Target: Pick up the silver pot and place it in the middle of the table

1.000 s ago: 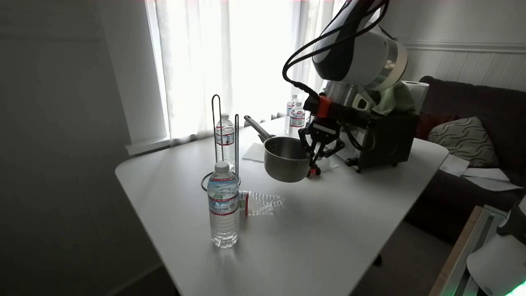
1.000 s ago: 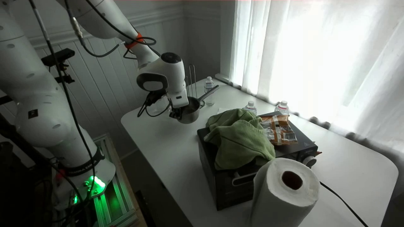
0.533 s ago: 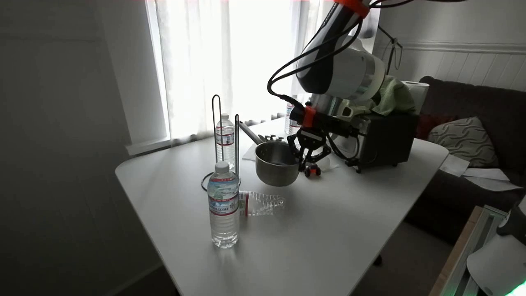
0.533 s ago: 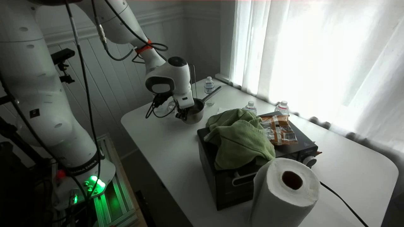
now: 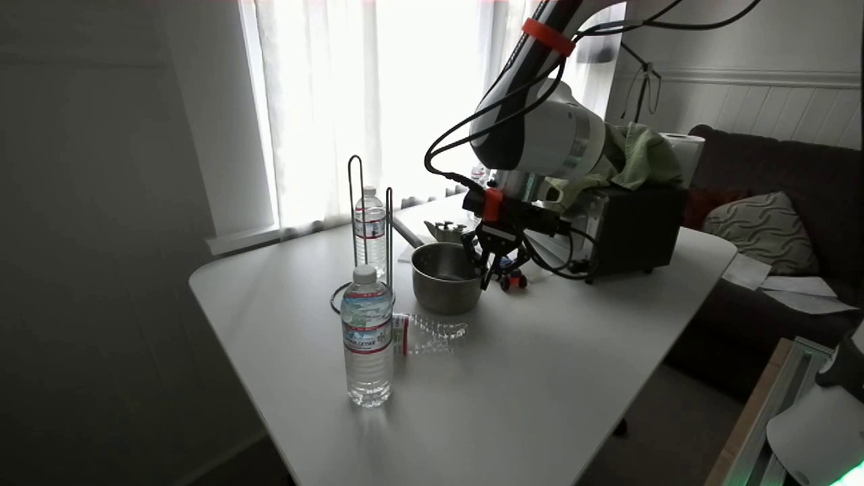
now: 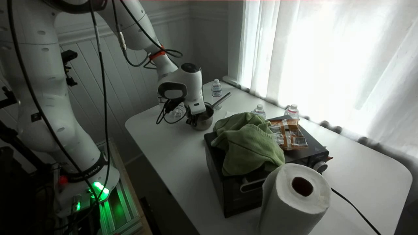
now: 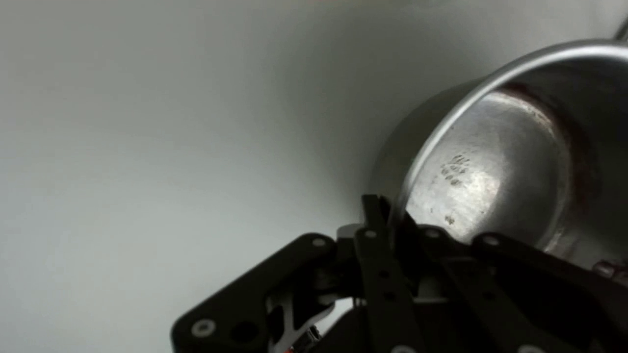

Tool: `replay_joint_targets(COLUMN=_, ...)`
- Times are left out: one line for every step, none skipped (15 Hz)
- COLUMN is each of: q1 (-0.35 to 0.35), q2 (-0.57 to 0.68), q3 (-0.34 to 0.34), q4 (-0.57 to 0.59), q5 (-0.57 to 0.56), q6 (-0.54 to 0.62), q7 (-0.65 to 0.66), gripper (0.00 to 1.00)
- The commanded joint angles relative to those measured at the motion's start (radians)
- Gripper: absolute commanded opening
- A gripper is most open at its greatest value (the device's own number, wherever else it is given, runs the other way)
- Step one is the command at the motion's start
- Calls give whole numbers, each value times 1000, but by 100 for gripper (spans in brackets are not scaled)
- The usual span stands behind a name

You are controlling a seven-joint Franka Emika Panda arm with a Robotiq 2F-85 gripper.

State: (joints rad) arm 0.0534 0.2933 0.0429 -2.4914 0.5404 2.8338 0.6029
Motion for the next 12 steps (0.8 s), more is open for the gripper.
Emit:
replay_joint_targets(q1=20, q2=16, q3=-16, q4=27, q5=-35, q6=17, q7=26, gripper=2)
replay_joint_targets(q1=16, q2=7, q3=-11, q4=25, q5=-29, q6=18, q7=20, gripper=31)
replay_joint_targets(q1=14, q2=1, q3=-9, q4=23, q5=-25, q6=21, q7=16, gripper=33)
replay_joint_targets(q1=12, q2=-14, q3=-5, q4=16, q5=-20, q6=22, q7=11, gripper=39)
replay_joint_targets(q1=14, q2=-29, q3=-6, q4=7, q5=-24, q6=29, q7=9, gripper=47)
replay_joint_targets(q1=12, q2=-51, q3=-1, q4=-6, q5=-18, q6=35, q7=-1, gripper=53)
replay_joint_targets(q1=11, q2=-66, q3=1, q4=-14, q5=-17, q6=40, q7=-7, gripper=61)
replay_joint_targets(q1=3, q2=-92, q3=13, q4=-28, q5=-5, q6=34, q7=-28, gripper=67)
replay_joint_targets(q1=1, q2=-114, q3=19, q4=-40, q5=-2, q6=37, q7=-47, gripper=73)
replay_joint_targets(q1=-4, q2=-145, q3=28, q4=-64, q5=-1, q6=31, q7=-85, gripper=81)
replay_joint_targets(q1=-2, q2=-170, q3=30, q4=-79, q5=-7, q6=29, q7=-110, gripper=88)
replay_joint_targets(q1=-14, q2=-210, q3=49, q4=-98, q5=18, q6=13, q7=-173, gripper=95)
